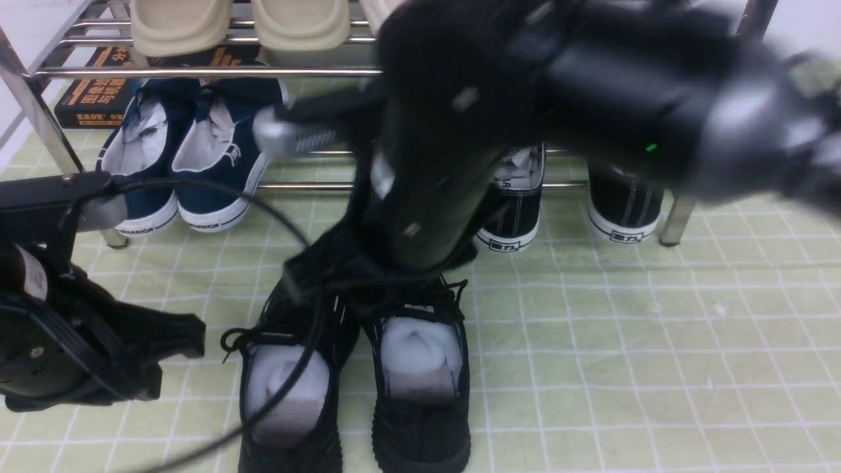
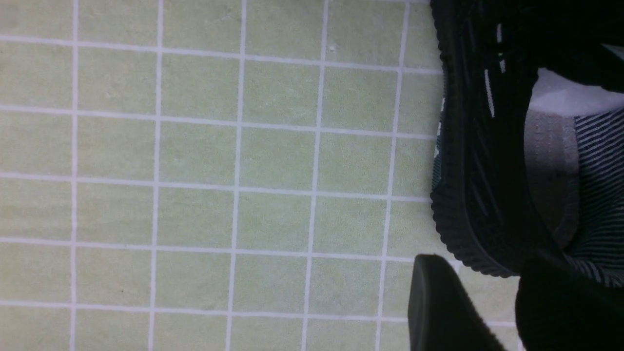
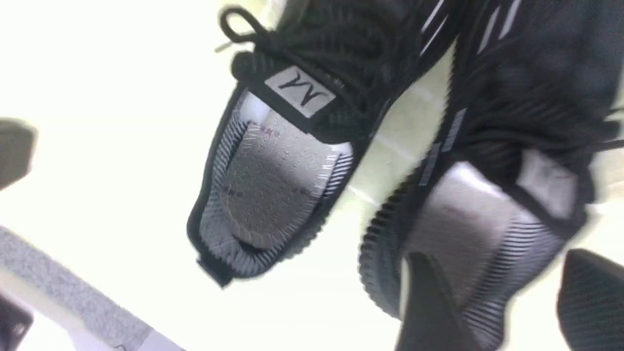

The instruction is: Take the shoes off the shelf with your hand from the green coffee tablecloth.

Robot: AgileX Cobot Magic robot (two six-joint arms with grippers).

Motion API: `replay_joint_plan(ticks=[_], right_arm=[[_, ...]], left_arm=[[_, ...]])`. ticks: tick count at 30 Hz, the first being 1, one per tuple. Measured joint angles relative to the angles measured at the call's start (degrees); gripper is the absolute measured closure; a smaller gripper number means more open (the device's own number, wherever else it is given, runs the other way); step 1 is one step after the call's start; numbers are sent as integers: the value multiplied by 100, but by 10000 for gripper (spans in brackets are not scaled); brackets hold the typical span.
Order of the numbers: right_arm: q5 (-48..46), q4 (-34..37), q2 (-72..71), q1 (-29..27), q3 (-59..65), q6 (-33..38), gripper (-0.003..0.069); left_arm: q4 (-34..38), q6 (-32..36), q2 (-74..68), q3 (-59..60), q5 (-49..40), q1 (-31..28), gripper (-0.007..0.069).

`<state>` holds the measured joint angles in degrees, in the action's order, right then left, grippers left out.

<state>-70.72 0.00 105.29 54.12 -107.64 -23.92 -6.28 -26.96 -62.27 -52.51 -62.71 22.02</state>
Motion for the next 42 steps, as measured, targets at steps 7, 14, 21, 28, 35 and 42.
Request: replay_joint_plan(ticks=[7,14,21,28,35,42], right_arm=[[-71,-129,-1381,-96,783,559,492],[-90,-142,-3296,-96,2200,909,636],[764,-162,-5251,-96,4441,929,663],[3447,-151,-6521,-96,6555,846,663],[4129,-151,-7197,-96,7213,840,659],[3979,-151,-7282,-96,7218,840,655]], left_arm=[[0,1,0,0,0,0,361],[0,1,0,0,-6,0,361],[0,1,0,0,-6,0,362],[0,1,0,0,-6,0,377],[-83,1,0,0,-6,0,433],[-374,1,0,0,-6,0,486]])
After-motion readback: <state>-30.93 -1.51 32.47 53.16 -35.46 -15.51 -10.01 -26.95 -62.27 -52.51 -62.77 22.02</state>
